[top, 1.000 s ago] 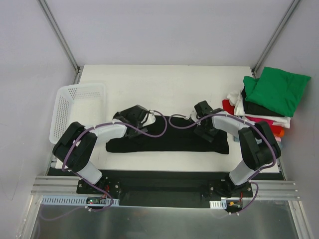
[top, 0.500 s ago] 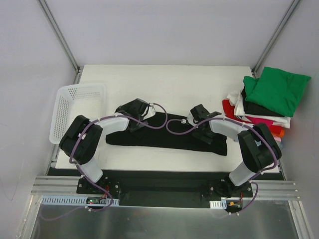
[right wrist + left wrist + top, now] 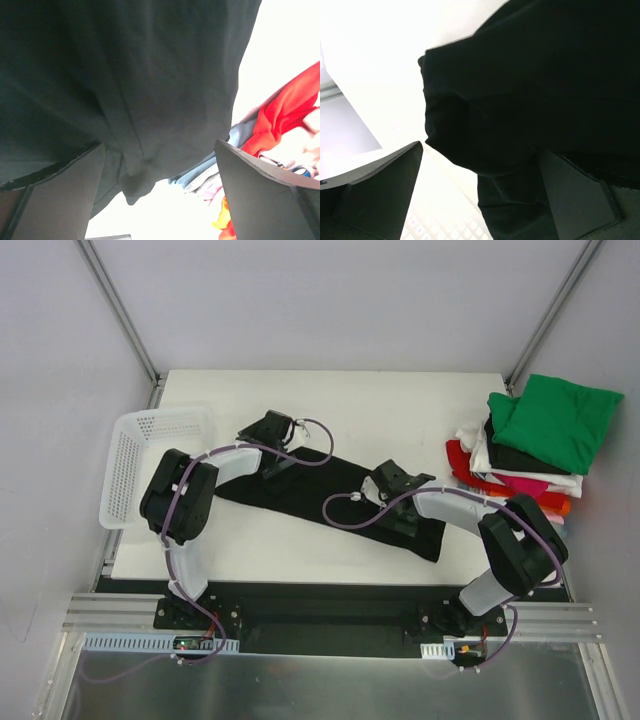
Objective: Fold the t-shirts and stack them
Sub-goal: Fold the tshirt
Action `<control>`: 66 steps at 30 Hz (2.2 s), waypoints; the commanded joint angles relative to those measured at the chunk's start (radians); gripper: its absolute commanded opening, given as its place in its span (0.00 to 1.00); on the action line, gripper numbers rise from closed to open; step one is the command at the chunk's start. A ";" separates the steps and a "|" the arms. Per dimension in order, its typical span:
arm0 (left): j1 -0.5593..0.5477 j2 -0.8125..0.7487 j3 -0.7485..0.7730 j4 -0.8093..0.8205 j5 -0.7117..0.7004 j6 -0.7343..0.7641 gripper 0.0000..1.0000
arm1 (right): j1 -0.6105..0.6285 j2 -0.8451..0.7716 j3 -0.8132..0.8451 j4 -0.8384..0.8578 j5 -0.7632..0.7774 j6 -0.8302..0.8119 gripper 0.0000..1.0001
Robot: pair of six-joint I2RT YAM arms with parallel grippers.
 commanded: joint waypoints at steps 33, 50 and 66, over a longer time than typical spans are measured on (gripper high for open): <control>0.014 0.513 0.741 0.001 0.134 0.119 0.99 | 0.332 0.226 0.229 -0.005 -0.084 -0.006 0.96; -0.019 0.639 0.905 0.030 0.175 0.151 0.99 | 0.509 0.300 0.313 0.034 -0.035 -0.006 0.96; -0.068 0.734 1.029 0.115 0.209 0.211 0.99 | 0.589 0.385 0.461 0.017 -0.038 -0.016 0.96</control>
